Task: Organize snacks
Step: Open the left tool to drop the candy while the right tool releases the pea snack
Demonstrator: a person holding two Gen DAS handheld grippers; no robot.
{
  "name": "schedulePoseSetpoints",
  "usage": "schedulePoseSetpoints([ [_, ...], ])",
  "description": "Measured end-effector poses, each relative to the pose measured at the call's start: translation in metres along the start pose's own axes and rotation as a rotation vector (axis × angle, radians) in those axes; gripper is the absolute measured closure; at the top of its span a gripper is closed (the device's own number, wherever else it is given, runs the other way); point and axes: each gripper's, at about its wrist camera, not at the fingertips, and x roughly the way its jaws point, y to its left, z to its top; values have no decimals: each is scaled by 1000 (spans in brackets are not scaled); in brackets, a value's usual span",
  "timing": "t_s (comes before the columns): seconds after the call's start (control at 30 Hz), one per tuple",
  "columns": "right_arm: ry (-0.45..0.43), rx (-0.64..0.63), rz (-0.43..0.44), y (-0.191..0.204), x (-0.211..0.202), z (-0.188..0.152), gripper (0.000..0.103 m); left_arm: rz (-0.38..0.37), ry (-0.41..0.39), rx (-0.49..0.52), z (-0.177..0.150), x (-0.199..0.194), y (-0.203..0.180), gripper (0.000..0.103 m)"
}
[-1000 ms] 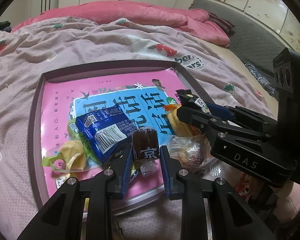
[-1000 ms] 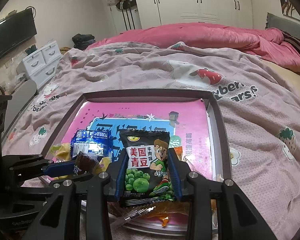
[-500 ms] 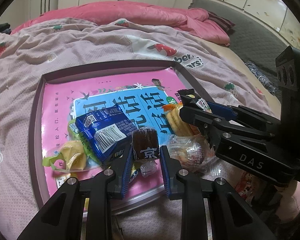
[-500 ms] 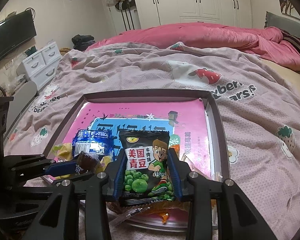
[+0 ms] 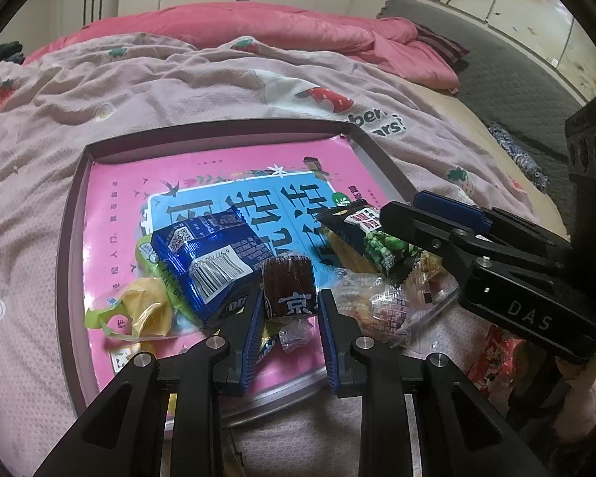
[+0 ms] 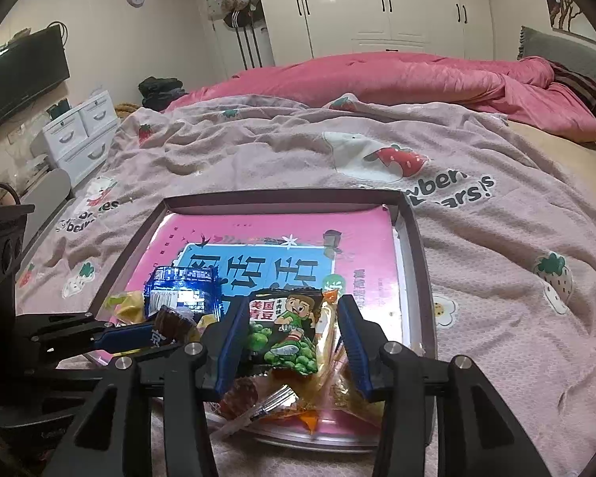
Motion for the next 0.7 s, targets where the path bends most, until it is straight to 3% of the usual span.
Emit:
schedulePoseSetpoints([
  [0.13,-10,0,-3,0,-6,0,57,3,-5,-8,1,-1,2,75],
  [0.3,-23,3,-6,0,-15,2,57,2,-9,-18,1,-4,3,62],
  [0.47,-37,5,-11,-1,-23,2,57,8,-14,-16,1,-6,2,60],
  [0.57,-46,9,-11,-2,-29,3,57,12,-25,-19,3,-11,2,48],
  [0.7,-63,4,-18,-1,-37,5,53,20,-44,-19,5,-19,2,47],
])
